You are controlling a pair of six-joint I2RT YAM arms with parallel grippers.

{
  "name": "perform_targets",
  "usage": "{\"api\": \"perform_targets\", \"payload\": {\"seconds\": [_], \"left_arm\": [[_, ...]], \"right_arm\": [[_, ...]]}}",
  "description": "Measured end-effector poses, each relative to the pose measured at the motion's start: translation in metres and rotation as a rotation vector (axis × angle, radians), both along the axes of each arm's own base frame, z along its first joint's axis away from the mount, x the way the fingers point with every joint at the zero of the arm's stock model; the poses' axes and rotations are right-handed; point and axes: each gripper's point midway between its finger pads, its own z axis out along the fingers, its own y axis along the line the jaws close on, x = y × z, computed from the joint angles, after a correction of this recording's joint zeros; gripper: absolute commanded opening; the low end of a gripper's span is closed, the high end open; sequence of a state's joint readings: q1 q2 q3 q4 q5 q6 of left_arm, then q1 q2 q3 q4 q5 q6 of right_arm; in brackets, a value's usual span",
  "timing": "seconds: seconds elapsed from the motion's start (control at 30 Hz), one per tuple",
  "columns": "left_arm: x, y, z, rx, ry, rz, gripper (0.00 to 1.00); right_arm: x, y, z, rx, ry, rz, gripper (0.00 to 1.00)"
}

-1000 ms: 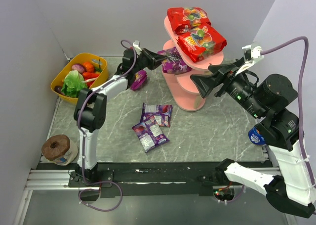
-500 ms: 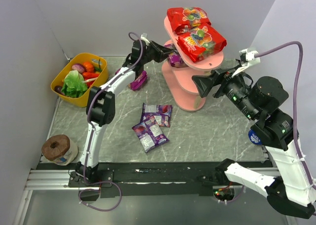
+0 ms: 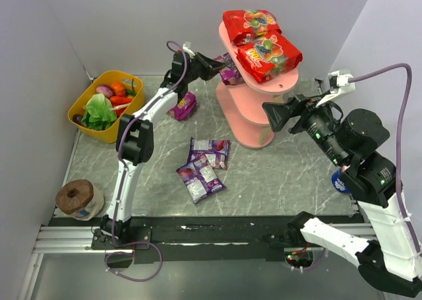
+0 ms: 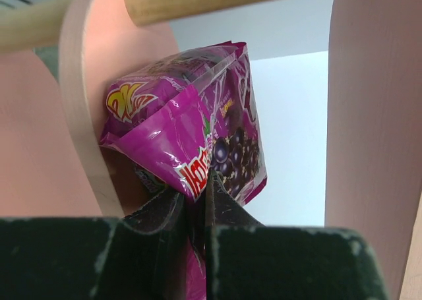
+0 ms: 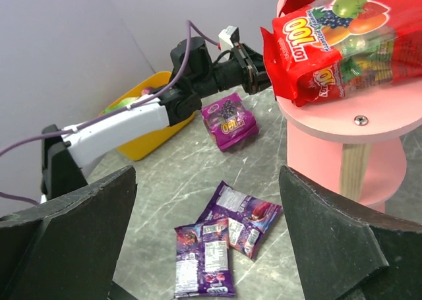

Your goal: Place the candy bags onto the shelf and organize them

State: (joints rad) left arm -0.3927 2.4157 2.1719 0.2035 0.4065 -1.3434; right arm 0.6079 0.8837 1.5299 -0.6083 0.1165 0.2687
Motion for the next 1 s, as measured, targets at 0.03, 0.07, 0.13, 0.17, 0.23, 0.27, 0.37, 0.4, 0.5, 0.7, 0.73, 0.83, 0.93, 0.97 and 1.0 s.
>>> {"api": "perform_targets", "payload": {"seconds": [0.03, 0.07, 0.13, 0.17, 0.23, 0.27, 0.37, 0.4, 0.5, 0.7, 0.73, 0.83, 0.93, 0.97, 1.0], "left_arm": [[0.002, 0.002, 0.000, 0.000, -0.005, 0.002, 0.01], [0.004, 0.003, -0.001, 0.002, -0.010, 0.003, 0.01], [0.007, 0.005, -0.001, 0.005, -0.028, 0.003, 0.01], [0.008, 0.005, -0.001, 0.003, -0.035, 0.001, 0.01], [0.010, 0.004, -0.001, -0.002, -0.049, -0.005, 0.01], [0.011, 0.003, 0.000, -0.006, -0.058, -0.008, 0.01], [0.015, 0.002, -0.001, -0.017, -0.078, -0.010, 0.01], [0.016, 0.001, 0.000, -0.021, -0.088, -0.012, 0.02], [0.019, -0.002, 0.000, -0.031, -0.113, -0.019, 0.08], [0.019, -0.003, 0.001, -0.043, -0.143, -0.028, 0.14], [0.019, -0.004, 0.001, -0.044, -0.144, -0.028, 0.16], [0.019, -0.004, 0.001, -0.044, -0.147, -0.028, 0.21], [0.019, -0.004, 0.001, -0.040, -0.152, -0.028, 0.33], [0.019, -0.004, 0.000, -0.038, -0.153, -0.028, 0.37], [0.019, -0.004, -0.001, -0.036, -0.154, -0.028, 0.41]], "right_arm": [[0.000, 0.000, 0.000, 0.002, -0.001, -0.001, 0.94], [0.000, -0.001, 0.001, 0.005, 0.000, -0.004, 0.94], [-0.001, -0.002, 0.001, 0.009, 0.001, -0.009, 0.94], [0.000, -0.003, 0.001, 0.010, 0.001, -0.014, 0.95], [0.000, -0.004, 0.000, 0.011, 0.005, -0.020, 0.94], [0.000, -0.004, -0.001, 0.010, 0.009, -0.023, 0.94], [0.003, -0.004, -0.003, 0.008, 0.021, -0.030, 0.94], [0.004, -0.003, -0.004, 0.007, 0.025, -0.031, 0.95], [0.005, -0.003, -0.005, 0.011, 0.030, -0.035, 0.95], [0.006, -0.003, -0.007, 0.010, 0.039, -0.042, 0.95], [0.007, -0.003, -0.008, 0.008, 0.042, -0.042, 0.95], [0.007, -0.002, -0.010, 0.004, 0.048, -0.041, 0.95], [0.008, -0.001, -0.013, 0.000, 0.059, -0.041, 0.95], [0.009, -0.001, -0.013, -0.001, 0.062, -0.041, 0.95], [0.009, -0.001, -0.014, -0.001, 0.066, -0.042, 0.96]]}}
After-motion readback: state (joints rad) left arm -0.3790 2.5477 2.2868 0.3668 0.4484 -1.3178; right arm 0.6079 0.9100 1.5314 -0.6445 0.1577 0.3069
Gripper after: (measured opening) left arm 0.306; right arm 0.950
